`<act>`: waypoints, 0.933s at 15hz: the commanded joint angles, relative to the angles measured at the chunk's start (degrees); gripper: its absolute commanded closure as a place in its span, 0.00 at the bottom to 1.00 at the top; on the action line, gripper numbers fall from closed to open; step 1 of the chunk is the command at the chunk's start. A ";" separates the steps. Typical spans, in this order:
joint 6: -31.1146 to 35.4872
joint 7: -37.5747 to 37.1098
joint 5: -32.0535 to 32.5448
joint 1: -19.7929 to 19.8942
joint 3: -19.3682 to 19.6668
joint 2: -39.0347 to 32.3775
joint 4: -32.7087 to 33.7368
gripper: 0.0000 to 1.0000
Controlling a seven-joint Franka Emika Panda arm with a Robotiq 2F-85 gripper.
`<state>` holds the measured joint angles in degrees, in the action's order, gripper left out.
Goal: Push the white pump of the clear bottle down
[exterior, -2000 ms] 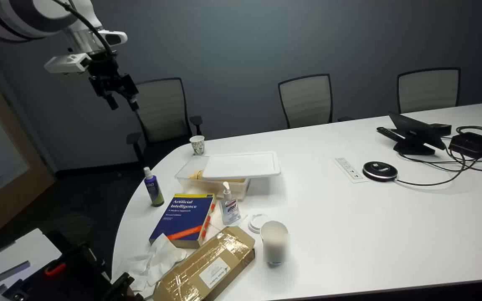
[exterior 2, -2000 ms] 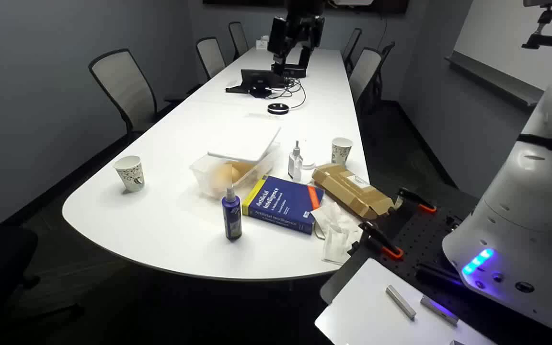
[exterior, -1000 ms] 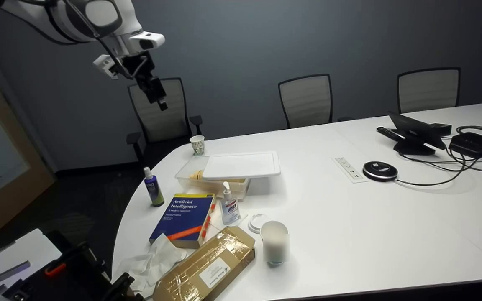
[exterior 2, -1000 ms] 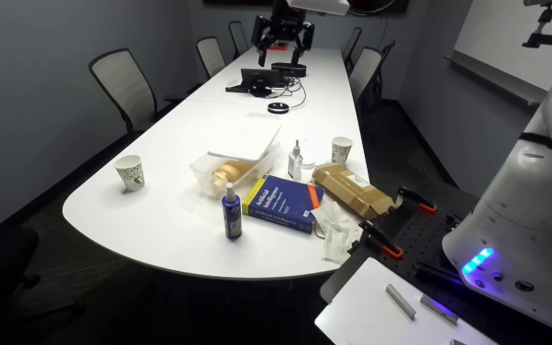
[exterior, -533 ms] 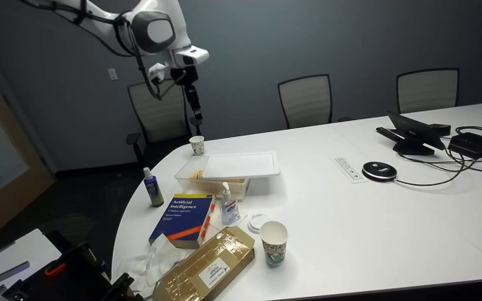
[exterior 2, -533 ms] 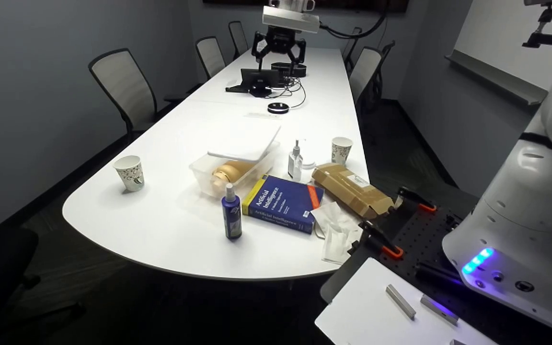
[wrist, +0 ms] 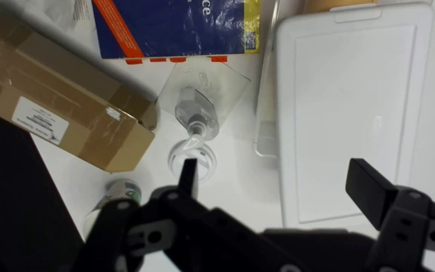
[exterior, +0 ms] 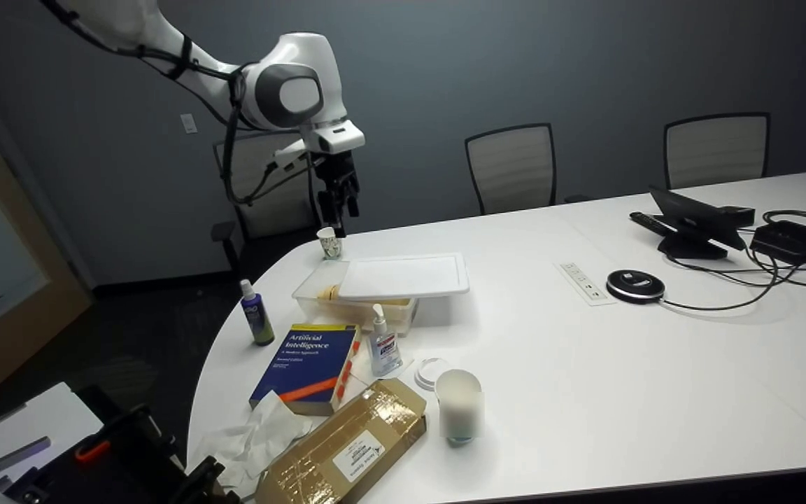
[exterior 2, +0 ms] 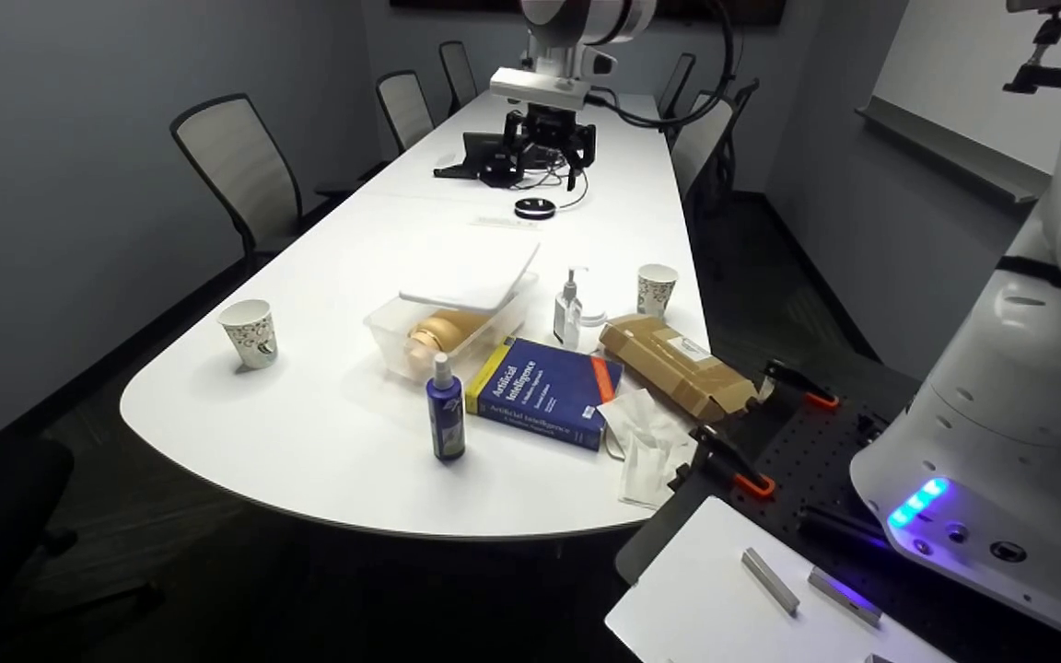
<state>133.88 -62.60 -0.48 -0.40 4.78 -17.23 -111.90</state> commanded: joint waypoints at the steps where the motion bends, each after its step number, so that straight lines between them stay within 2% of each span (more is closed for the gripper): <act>1: 3.40 -8.20 -2.54 -0.29 1.79 1.36 -5.54 0.00; 2: 4.35 -9.91 -3.73 -0.01 2.05 1.53 -6.96 0.20; 8: 14.72 -17.71 -10.99 0.69 2.45 0.73 -13.33 0.66; 12: 21.43 -19.20 -11.88 0.27 2.91 -0.87 -14.42 0.95; 14: 22.45 -20.45 -11.36 0.10 3.50 -1.78 -14.21 1.00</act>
<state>153.87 -80.64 -11.51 0.34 7.43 -18.46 -125.57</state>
